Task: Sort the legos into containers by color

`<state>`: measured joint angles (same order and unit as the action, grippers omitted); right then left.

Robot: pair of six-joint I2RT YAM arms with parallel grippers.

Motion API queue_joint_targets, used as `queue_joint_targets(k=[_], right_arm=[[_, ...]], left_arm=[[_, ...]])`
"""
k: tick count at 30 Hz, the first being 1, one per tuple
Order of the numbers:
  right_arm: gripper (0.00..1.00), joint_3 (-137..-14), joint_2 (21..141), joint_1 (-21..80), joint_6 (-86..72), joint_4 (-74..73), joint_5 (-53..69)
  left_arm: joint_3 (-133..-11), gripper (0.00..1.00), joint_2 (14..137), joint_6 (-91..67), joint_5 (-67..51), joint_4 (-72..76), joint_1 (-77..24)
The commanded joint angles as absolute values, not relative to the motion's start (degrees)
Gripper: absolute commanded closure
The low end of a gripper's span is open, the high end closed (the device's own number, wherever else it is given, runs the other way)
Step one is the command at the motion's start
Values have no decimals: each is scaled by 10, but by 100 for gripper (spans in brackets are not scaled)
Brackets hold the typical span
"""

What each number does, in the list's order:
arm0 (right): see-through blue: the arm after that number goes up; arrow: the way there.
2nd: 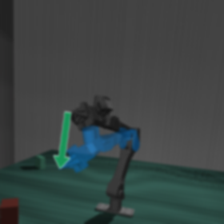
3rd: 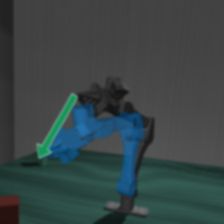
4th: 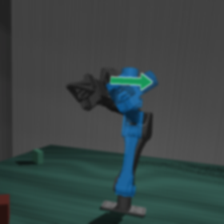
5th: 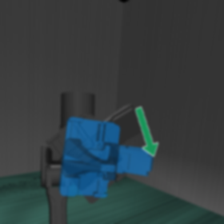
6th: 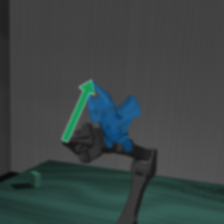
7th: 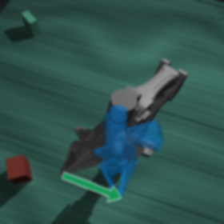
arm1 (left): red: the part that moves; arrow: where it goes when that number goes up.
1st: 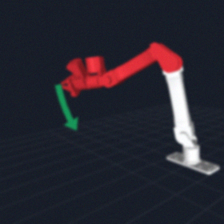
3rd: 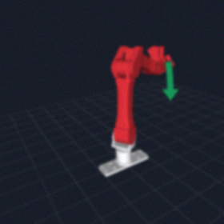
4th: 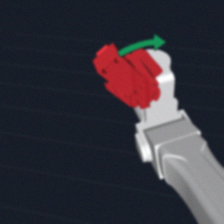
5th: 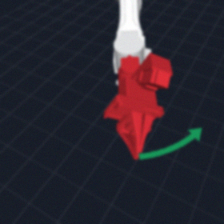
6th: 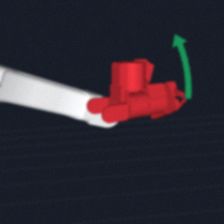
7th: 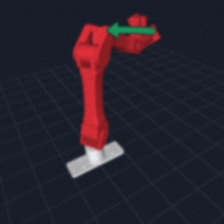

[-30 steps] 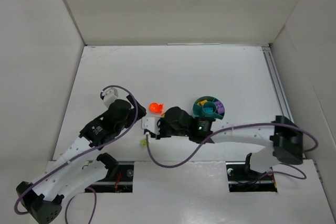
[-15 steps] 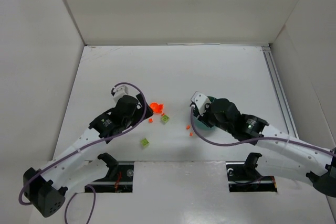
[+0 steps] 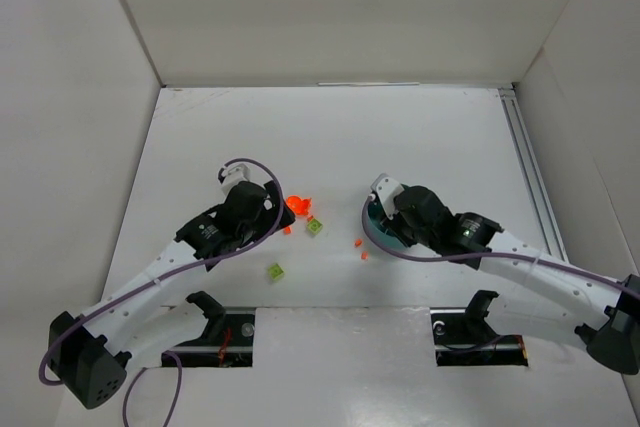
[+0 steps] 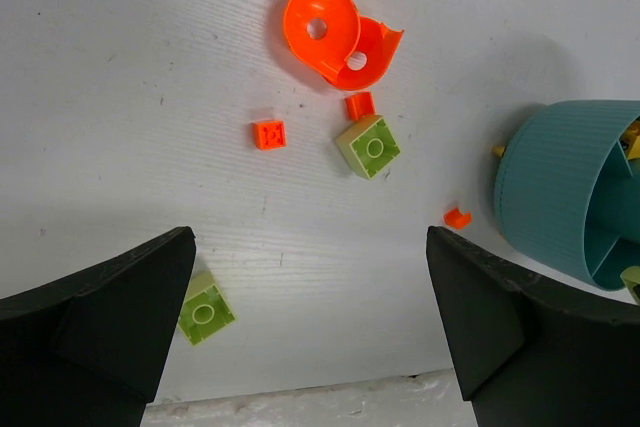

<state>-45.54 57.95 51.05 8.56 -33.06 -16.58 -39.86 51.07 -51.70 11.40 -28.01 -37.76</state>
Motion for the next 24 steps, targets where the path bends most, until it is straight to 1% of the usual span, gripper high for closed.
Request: queue_joint_targets(k=[1,7,9,16,17,24], right_arm=[[73,-484,584,509,72,-329,-185],[73,-496,606,509,72,-334,-190],[70,-496,612,509,72,-334,-190],[70,-512,624,509,77,-345,-190],[69,-512,624,509,77,-352,-190],[67,-536,651,509,84,-375,-190]], left_arm=[[-396,0,510,-509,113,-266,-376],[-396,0,515,-504,113,-266,-376],[-396,0,515,-504,113,-266,-376],[-396,0,515,-498,113,-266,-376],[-396,0,515,-498,113,-266,-376],[-396,0,515,-493,113,-266,-376]])
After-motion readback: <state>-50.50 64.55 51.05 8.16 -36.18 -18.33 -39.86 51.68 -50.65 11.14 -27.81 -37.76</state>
